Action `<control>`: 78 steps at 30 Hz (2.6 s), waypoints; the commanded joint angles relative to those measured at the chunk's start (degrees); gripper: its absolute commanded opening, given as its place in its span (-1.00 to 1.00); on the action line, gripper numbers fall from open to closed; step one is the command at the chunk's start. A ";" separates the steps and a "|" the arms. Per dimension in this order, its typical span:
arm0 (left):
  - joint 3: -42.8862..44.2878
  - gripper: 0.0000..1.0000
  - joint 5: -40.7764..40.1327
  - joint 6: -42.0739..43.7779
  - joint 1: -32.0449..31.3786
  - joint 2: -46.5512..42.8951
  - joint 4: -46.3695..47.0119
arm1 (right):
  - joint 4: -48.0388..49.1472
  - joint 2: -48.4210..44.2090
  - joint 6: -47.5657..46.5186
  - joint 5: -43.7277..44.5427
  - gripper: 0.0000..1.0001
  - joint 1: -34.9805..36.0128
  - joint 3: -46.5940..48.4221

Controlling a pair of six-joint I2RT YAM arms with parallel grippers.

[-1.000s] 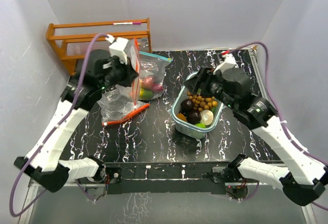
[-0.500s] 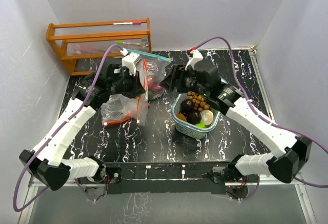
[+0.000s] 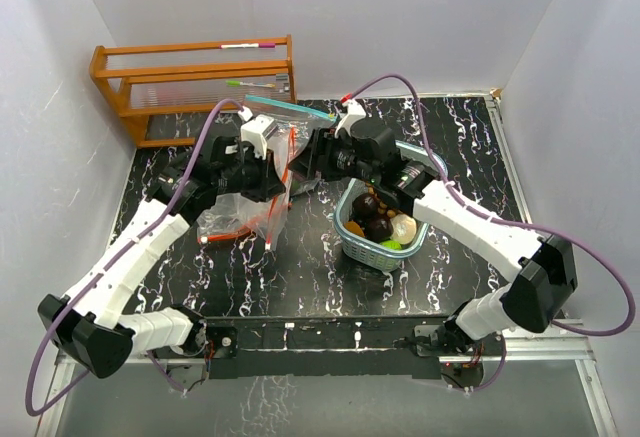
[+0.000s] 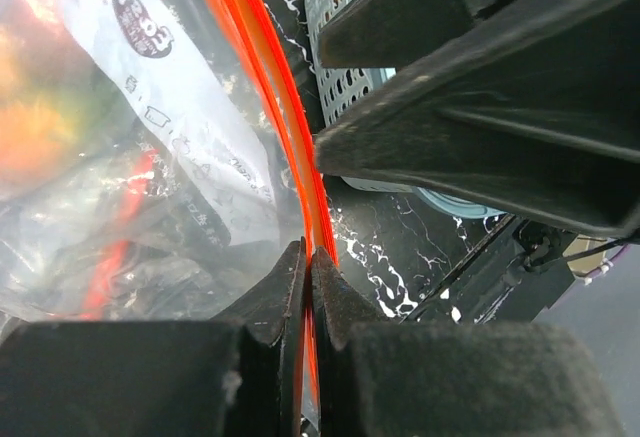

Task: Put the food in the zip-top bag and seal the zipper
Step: Open the zipper of the food storage bag.

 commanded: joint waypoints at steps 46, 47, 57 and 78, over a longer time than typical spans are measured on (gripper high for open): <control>8.07 -1.00 -41.88 1.93 0.10 -7.26 -14.43 | -10.69 -10.42 -8.63 15.82 -0.42 3.90 -6.32; 7.55 -1.00 -40.87 1.81 0.05 -7.30 -13.84 | -8.61 -11.00 -9.40 12.96 -0.19 3.94 -6.55; 0.94 -1.00 -33.54 -0.48 0.02 -6.46 -8.76 | -7.26 -16.53 -11.36 9.14 0.61 3.90 -4.70; -1.17 -1.00 -27.92 -1.08 0.05 -7.26 -6.01 | -24.95 -7.66 -15.43 28.10 0.97 -14.26 -0.57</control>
